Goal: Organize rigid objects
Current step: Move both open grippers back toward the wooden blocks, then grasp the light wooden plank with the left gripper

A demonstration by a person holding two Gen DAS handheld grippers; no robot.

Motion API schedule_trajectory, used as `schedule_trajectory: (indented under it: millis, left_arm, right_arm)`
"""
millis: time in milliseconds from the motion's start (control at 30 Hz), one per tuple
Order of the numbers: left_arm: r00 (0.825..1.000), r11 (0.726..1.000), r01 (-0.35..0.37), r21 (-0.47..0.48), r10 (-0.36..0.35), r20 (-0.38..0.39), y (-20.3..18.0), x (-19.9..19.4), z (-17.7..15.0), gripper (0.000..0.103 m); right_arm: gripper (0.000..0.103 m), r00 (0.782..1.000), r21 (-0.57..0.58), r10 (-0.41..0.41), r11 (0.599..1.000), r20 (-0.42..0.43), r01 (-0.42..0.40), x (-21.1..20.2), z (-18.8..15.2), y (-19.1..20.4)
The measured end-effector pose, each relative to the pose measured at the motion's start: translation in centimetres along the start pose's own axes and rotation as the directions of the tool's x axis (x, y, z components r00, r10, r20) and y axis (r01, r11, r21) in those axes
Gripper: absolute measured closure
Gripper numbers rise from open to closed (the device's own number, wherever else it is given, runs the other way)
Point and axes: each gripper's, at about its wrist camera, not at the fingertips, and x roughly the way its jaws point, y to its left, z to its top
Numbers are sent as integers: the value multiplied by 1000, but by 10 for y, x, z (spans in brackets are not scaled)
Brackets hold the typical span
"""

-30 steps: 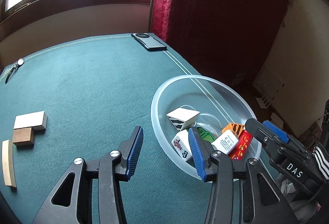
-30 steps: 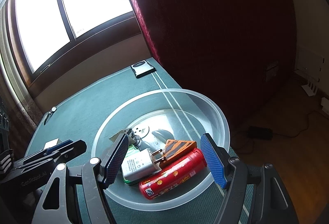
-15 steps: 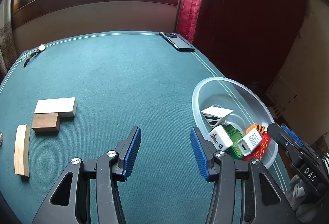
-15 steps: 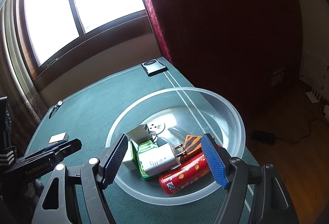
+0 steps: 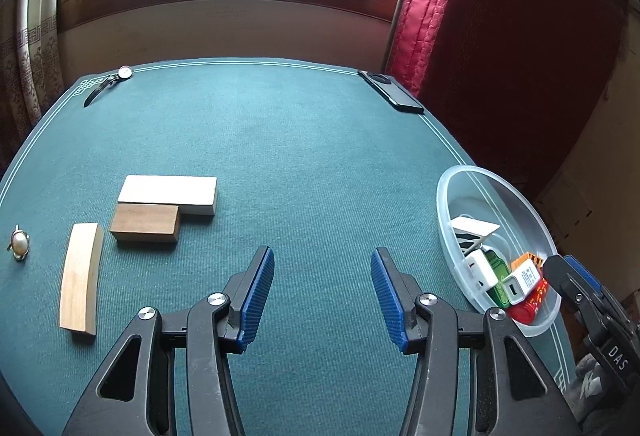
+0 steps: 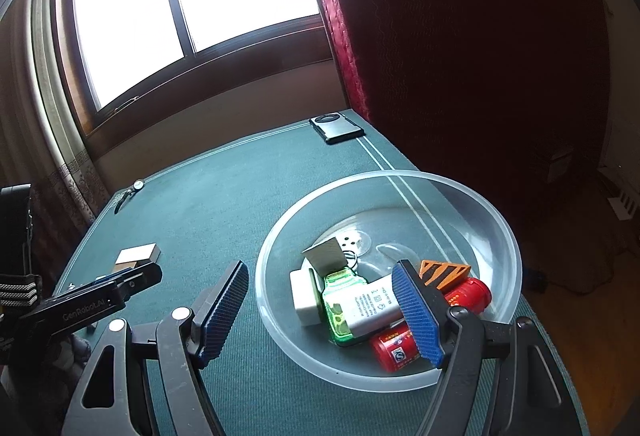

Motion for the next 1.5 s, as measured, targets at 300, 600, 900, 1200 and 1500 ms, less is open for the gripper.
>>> schedule_trajectory:
  millis: [300, 600, 900, 1200, 1500]
  left_arm:
    - [999, 997, -44, -71, 45, 10, 42, -7, -4, 51]
    - [995, 985, -91, -149, 97, 30, 87, -16, -7, 51]
    - [985, 966, -153, -208, 166, 45, 128, -22, -11, 51]
    - [980, 956, -184, -228, 197, 37, 151, -18, -14, 46]
    - [976, 951, -209, -228, 218, 14, 161, -9, -14, 42]
  right_arm:
    - [25, 999, -59, 37, 998, -29, -39, 5, -6, 31]
    - [25, 993, -112, 83, 989, -84, -93, 16, -15, 63]
    - [25, 982, -151, 113, 979, -149, -135, 26, -27, 87]
    - [25, 975, -183, 118, 971, -189, -153, 32, -34, 103]
    - [25, 968, -203, 122, 965, -220, -168, 39, -38, 115]
